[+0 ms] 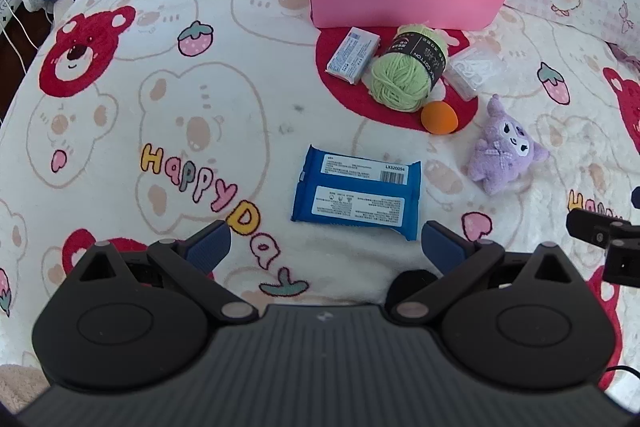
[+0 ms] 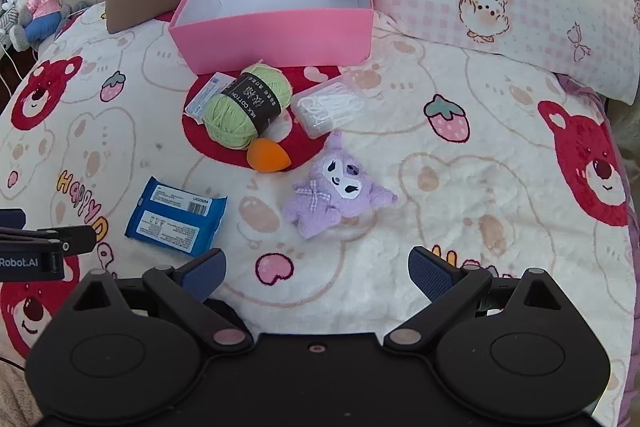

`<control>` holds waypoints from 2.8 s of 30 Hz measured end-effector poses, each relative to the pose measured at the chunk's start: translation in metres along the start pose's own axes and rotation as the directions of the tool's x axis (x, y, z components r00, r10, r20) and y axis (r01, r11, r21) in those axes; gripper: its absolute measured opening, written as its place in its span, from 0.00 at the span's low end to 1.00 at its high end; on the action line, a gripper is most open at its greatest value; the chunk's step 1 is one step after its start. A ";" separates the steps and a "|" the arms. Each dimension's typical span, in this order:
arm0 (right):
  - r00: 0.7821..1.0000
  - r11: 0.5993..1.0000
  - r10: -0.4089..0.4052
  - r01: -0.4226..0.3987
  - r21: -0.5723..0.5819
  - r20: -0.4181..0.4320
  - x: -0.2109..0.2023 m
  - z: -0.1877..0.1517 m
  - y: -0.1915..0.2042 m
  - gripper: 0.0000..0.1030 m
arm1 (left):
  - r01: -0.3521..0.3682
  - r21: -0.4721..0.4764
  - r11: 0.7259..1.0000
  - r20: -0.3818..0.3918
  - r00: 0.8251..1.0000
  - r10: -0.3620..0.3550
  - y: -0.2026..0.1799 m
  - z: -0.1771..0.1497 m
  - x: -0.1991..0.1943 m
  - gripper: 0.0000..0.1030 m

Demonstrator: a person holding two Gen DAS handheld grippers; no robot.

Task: Organize objects

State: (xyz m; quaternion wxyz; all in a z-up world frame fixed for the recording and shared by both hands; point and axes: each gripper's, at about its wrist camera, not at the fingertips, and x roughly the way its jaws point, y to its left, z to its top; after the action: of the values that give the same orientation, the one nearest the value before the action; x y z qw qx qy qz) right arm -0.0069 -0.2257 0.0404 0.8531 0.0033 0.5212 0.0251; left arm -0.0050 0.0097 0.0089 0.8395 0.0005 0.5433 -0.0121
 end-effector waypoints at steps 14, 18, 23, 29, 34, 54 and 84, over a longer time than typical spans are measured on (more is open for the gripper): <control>1.000 1.000 0.005 -0.004 0.006 -0.008 0.003 -0.001 0.001 0.97 | 0.009 -0.020 1.000 -0.030 1.000 -0.010 0.004 -0.001 0.005 1.00; 1.000 1.000 0.008 -0.008 0.007 -0.013 0.004 -0.002 0.002 0.97 | 0.013 -0.021 1.000 -0.031 0.999 -0.014 0.004 -0.003 0.005 1.00; 1.000 1.000 0.006 -0.006 0.002 -0.011 0.004 -0.002 0.003 0.97 | 0.017 -0.024 1.000 -0.038 0.999 -0.018 0.003 -0.003 0.006 1.00; 1.000 1.000 -0.007 0.007 -0.006 -0.017 0.006 -0.004 0.002 0.97 | 0.047 -0.018 0.999 -0.045 0.998 -0.048 0.001 -0.005 0.005 1.00; 1.000 1.000 0.004 -0.004 -0.001 -0.030 0.011 -0.005 0.001 0.97 | 0.050 -0.007 0.999 -0.048 0.998 -0.051 -0.003 -0.005 0.005 1.00; 1.000 1.000 -0.004 0.004 -0.016 -0.015 0.010 -0.007 -0.003 0.96 | 0.047 -0.015 0.999 -0.061 0.997 -0.048 -0.003 -0.007 0.007 1.00; 0.999 1.000 -0.002 0.000 -0.028 -0.047 0.014 -0.002 0.002 0.97 | 0.041 -0.031 0.999 -0.071 0.997 -0.043 0.005 -0.008 0.008 1.00</control>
State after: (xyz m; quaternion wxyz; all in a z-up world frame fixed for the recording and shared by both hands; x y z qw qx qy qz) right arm -0.0019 -0.2231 0.0270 0.8406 -0.0095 0.5407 0.0320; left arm -0.0086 0.0148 -0.0018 0.8189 -0.0229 0.5731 -0.0219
